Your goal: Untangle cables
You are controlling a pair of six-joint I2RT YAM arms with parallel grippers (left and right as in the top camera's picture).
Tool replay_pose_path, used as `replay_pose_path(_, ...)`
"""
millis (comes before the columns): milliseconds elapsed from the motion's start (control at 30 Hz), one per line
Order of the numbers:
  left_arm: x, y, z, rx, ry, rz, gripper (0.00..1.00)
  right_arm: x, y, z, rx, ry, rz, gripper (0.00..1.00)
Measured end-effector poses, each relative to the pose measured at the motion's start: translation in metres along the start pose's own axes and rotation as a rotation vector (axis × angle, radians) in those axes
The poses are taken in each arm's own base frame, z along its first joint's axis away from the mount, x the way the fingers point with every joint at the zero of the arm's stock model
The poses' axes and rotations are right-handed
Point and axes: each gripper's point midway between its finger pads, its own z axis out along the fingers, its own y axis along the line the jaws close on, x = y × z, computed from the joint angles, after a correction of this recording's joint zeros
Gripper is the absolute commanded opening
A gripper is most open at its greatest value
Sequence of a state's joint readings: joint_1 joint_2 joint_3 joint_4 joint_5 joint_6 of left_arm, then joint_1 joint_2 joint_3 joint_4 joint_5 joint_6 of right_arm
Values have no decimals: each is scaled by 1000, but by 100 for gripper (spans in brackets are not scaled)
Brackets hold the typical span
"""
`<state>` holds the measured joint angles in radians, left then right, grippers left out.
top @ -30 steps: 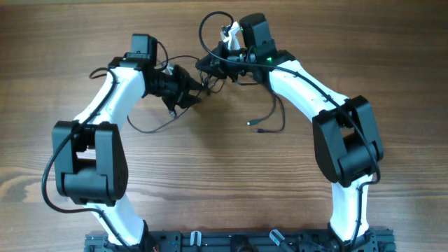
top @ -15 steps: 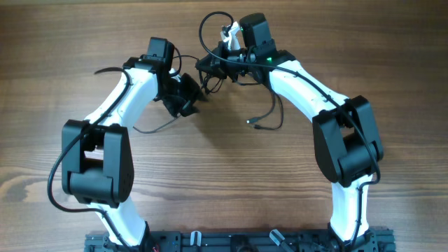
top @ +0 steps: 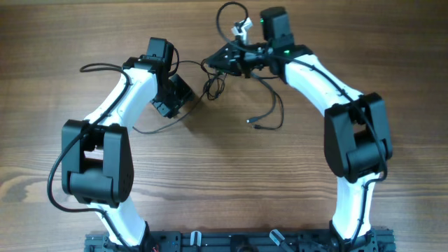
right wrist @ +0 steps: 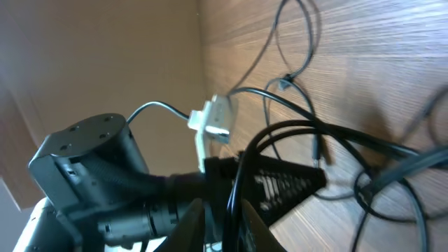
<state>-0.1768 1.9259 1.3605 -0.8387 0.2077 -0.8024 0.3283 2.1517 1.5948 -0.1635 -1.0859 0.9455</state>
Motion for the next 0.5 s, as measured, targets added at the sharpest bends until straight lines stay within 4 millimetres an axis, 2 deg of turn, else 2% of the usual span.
replay_pose_path(67, 0, 0, 0, -1, -2, 21, 59, -3, -6, -8, 9, -8, 11, 4)
replay_pose_path(200, 0, 0, 0, -1, -2, 63, 57, -8, -15, -14, 41, -35, 25, 4)
replay_pose_path(333, -2, -1, 0, 4, -7, 108, 41, -10, -17, -11, 59, -52, 8, 4)
replay_pose_path(400, -3, -2, 0, 6, -12, 146, 37, -13, -9, -9, 33, -58, -33, 4)
replay_pose_path(500, -4, -3, 0, 7, -21, 184, 34, -18, 19, -10, -70, -55, -134, 4)
